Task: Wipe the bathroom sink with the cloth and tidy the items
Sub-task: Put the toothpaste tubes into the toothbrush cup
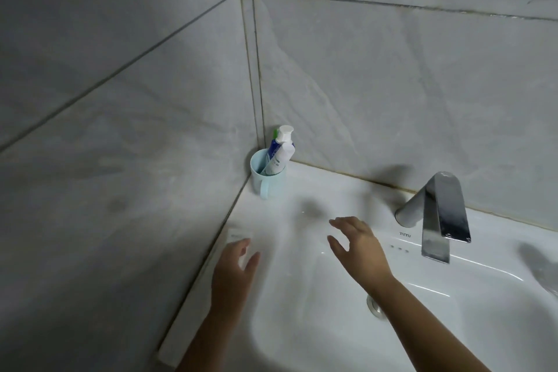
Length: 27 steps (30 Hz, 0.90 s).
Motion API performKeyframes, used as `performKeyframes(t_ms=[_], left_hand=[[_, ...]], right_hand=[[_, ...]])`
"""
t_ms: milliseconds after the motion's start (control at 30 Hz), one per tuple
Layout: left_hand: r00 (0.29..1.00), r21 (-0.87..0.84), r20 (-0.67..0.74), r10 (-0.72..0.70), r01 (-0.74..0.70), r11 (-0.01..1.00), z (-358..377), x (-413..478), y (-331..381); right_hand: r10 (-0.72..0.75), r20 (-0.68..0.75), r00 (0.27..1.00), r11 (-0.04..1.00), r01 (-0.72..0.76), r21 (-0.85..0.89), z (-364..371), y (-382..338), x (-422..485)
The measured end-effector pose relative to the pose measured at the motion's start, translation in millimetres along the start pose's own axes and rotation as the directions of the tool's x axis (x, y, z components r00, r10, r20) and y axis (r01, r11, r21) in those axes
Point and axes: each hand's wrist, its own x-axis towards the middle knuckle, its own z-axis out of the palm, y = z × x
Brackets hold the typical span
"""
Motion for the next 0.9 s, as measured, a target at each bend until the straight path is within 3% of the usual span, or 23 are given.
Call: performKeyframes(t_ms=[233, 467, 600, 767, 900], left_hand=[[0.98, 0.318, -0.065, 0.186, -0.157, 0.935, -22.2, -89.3, 10.7], [0.991, 0.454, 0.006, 0.13, -0.119, 0.883, -27.7, -147.7, 40.8], [0.997, 0.458, -0.038, 0.069, -0.044, 0.888, -30.7, -164.7, 42.0], [0.998, 0.454, -0.058, 0.012, 0.016, 0.891, -39.6, -145.9, 38.2], [1.0, 0.556, -0.014, 0.012, -0.003, 0.831, -42.9, -98.4, 24.7]], right_hand=[[-0.18, 0.007, 0.984, 0.982, 0.18, -0.057, -17.4, 9.3, -70.2], [-0.166, 0.004, 0.986, 0.986, 0.166, -0.02, -41.2, 37.1, -125.6], [-0.136, 0.022, 0.99, 0.991, 0.136, 0.004, -46.5, 43.5, -142.4], [-0.124, 0.031, 0.992, 0.992, 0.123, 0.019, -41.8, 37.7, -140.0], [-0.208, 0.042, 0.977, 0.975, 0.211, -0.064, -33.0, 28.6, -118.4]])
